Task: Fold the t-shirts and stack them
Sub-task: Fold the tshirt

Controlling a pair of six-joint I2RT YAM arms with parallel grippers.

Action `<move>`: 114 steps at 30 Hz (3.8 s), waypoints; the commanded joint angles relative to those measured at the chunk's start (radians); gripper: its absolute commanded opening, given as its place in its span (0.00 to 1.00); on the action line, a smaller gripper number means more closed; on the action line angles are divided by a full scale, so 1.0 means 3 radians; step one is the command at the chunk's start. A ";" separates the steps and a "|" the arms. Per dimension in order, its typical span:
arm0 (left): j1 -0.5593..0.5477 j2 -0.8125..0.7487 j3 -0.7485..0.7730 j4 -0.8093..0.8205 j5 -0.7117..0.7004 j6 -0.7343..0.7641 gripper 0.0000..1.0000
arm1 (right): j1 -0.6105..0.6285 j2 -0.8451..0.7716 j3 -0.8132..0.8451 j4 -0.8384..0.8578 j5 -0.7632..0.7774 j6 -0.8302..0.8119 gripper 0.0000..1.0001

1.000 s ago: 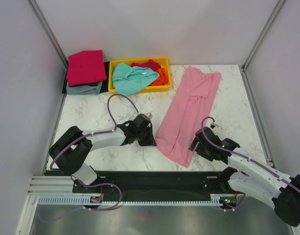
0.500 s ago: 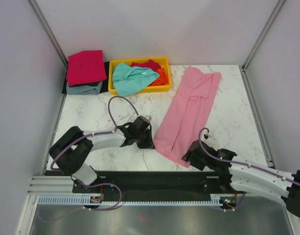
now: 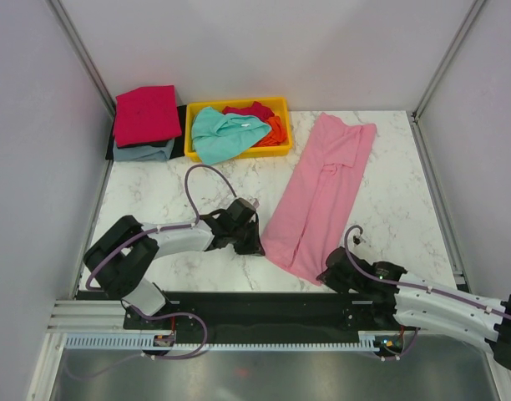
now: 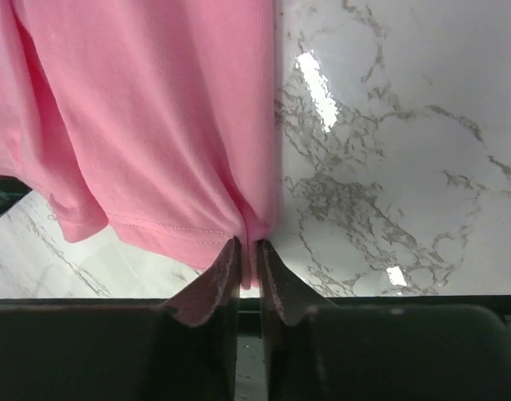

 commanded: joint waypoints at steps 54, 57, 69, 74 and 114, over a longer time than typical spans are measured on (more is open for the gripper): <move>0.0221 0.1382 0.3427 -0.1677 0.0270 0.0992 0.02 | -0.1950 0.1341 0.2292 -0.0079 0.0551 -0.2661 0.00; 0.0277 0.1561 0.3657 -0.1764 0.0291 0.1069 0.02 | -0.2068 0.1454 0.2298 0.0049 0.0449 -0.2742 0.00; 0.0400 0.2165 0.4317 -0.1816 0.0496 0.1350 0.04 | -0.2441 0.1955 0.2339 0.0366 0.0214 -0.2835 0.00; 0.0431 0.2410 0.4486 -0.1816 0.0470 0.1417 0.05 | -0.2558 0.2185 0.2298 0.0570 0.0071 -0.2835 0.00; 0.0697 0.1496 0.3191 -0.1082 0.0643 0.0973 0.65 | -0.3193 0.2753 0.2518 0.1010 -0.1510 -0.3254 0.19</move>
